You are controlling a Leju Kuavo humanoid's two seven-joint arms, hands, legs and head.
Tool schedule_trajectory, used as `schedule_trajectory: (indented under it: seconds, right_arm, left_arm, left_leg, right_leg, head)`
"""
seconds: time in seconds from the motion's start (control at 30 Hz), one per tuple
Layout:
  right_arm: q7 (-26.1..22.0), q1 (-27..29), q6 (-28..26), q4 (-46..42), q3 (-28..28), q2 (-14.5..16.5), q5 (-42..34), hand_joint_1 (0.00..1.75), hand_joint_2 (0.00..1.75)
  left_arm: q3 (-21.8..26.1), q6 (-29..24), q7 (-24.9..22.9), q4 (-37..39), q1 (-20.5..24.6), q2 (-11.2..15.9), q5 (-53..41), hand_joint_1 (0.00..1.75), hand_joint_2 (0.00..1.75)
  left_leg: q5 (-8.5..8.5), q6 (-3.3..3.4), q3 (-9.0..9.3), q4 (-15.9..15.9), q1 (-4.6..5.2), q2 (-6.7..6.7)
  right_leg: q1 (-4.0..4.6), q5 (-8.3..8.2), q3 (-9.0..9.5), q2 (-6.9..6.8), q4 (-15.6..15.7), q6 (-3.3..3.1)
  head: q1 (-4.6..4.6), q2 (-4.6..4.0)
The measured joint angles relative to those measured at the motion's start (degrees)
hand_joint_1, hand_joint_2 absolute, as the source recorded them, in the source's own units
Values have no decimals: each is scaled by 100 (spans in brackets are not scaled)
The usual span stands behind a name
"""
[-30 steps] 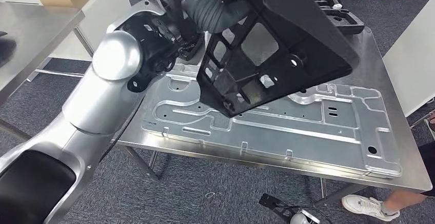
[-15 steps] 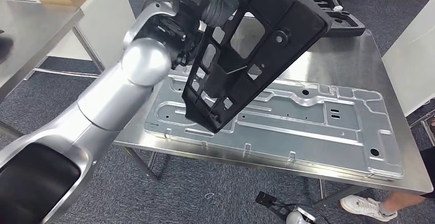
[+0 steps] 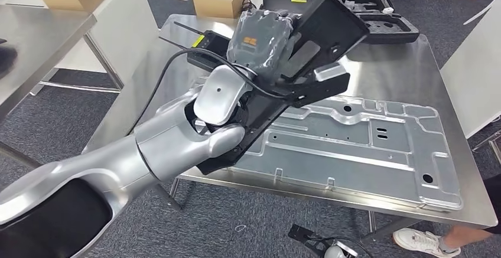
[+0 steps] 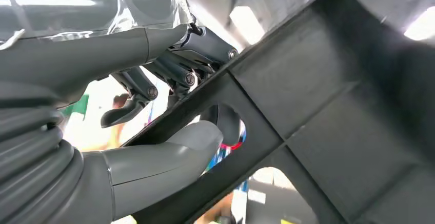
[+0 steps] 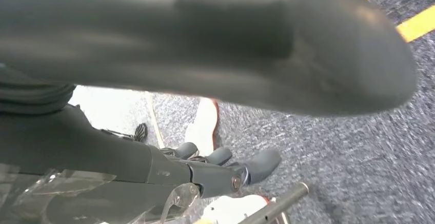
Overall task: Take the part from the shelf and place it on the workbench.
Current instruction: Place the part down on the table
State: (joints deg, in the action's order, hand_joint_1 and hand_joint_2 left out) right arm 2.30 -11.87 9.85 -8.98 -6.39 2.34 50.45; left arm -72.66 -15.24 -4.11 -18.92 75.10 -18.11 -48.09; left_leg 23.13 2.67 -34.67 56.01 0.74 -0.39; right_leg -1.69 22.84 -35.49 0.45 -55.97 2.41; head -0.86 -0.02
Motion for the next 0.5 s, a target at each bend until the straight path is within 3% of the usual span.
schedule_trajectory:
  seconds: [0.03, 0.1, 0.17, 0.2, 0.23, 0.3, 0.37, 0.43, 0.5]
  right_arm:
    - [-2, 11, 10, 0, 1, 6, 3, 0, 0]
    - [-9, 34, 15, 0, 1, 10, 5, 0, 0]
    - [-24, 57, 21, 0, 1, 11, 6, 0, 0]
    - [-33, 64, 25, 0, 1, 15, 5, 0, 0]
    - [-42, 66, 28, 0, 1, 21, 5, 0, 0]
    - [-61, 56, 40, 0, 2, 55, 5, 0, 0]
    - [-86, 30, 83, 0, 3, 108, 21, 0, 0]
    - [-105, 15, 132, 0, 5, 147, 45, 0, 0]
    - [-115, 13, 143, 0, 11, 166, 50, 0, 0]
  left_arm:
    - [-101, 28, 49, 22, 14, 6, -137, 175, 175]
    - [-292, 73, 112, 67, 18, 14, -315, 175, 175]
    - [-456, 85, 182, 104, -13, 14, -418, 87, 175]
    - [-524, 95, 230, 116, -30, 11, -465, 44, 175]
    - [-583, 117, 279, 122, -41, 4, -506, 0, 175]
    - [-677, 266, 428, 126, -43, -28, -545, 0, 175]
    - [-738, 706, 800, 120, -45, -71, -483, 0, 175]
    - [-799, 1309, 1290, 102, -79, -104, -422, 0, 175]
    - [-880, 1645, 1563, 63, -127, -139, -450, 0, 175]
  left_leg:
    - [115, -34, -81, 188, -14, 2]
    - [477, -102, -414, 920, -39, 6]
    - [734, -124, -767, 1643, -53, 7]
    - [717, -109, -817, 1723, -50, 7]
    - [594, -76, -748, 1557, -42, 6]
    - [199, 65, -344, 704, 7, 4]
    - [-28, 203, -24, 40, 76, 15]
    - [-48, 259, 38, -103, 120, 29]
    - [-116, 268, 122, -231, 91, 40]
  right_leg:
    - [-8, -3, 5, 1, 4, -30]
    - [-12, -1, 7, 1, 5, -66]
    - [-4, 2, 5, 1, 5, -77]
    - [4, 4, 7, 4, 5, -80]
    - [17, 5, 11, 8, 5, -81]
    - [41, 7, 25, 19, 8, -81]
    - [52, 10, 35, 11, 15, -63]
    - [38, 4, 41, -10, 40, -12]
    - [41, 24, 50, -18, 51, 46]
  head:
    - [-6, 0]
    - [-21, 0]
    - [-25, 0]
    - [-25, 0]
    - [-26, 0]
    - [-25, 0]
    - [-21, 0]
    - [-18, 0]
    - [-16, 0]
